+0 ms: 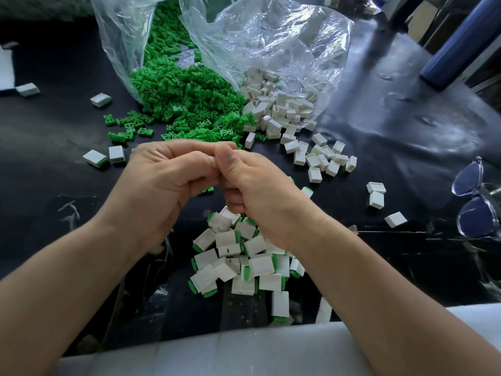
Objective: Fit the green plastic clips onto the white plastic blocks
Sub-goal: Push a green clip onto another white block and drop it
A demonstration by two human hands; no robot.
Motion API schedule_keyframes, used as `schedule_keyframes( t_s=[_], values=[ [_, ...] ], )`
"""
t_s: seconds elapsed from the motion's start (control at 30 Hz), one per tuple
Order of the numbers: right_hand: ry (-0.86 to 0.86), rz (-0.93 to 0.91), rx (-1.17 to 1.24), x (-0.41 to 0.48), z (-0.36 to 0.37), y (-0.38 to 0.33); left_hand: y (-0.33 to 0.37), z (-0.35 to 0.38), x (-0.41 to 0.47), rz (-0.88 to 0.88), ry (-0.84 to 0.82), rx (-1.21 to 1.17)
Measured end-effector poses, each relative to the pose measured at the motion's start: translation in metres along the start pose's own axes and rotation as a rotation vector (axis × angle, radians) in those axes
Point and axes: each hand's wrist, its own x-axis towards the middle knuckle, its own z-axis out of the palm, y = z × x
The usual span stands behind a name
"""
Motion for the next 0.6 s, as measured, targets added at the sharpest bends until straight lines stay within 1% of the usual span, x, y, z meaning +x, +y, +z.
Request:
schedule_keyframes(
  t_s=[0.13, 0.27, 0.37, 0.47, 0.53, 0.6],
  values=[
    [-0.01, -0.005, 0.012, 0.0, 0.001, 0.0, 0.001, 0.002, -0.001, -0.006, 0.005, -0.012],
    [-0.029, 0.008, 0.156, -0.001, -0.002, -0.001, 0.001, 0.002, 0.001, -0.021, 0.038, -0.083],
    [-0.055, 0.019, 0.177, -0.001, -0.003, -0.003, 0.001, 0.001, 0.001, -0.023, 0.029, -0.09],
    [-0.017, 0.038, 0.027, 0.001, -0.011, -0.004, 0.002, 0.0, 0.002, -0.006, 0.045, -0.071],
    [0.082, 0.026, -0.097, 0.003, -0.021, -0.003, 0.003, -0.001, 0.002, 0.009, 0.063, -0.047],
    [0.222, -0.014, -0.19, 0.007, -0.034, -0.001, 0.004, -0.001, 0.001, 0.026, 0.057, -0.044]
  ],
)
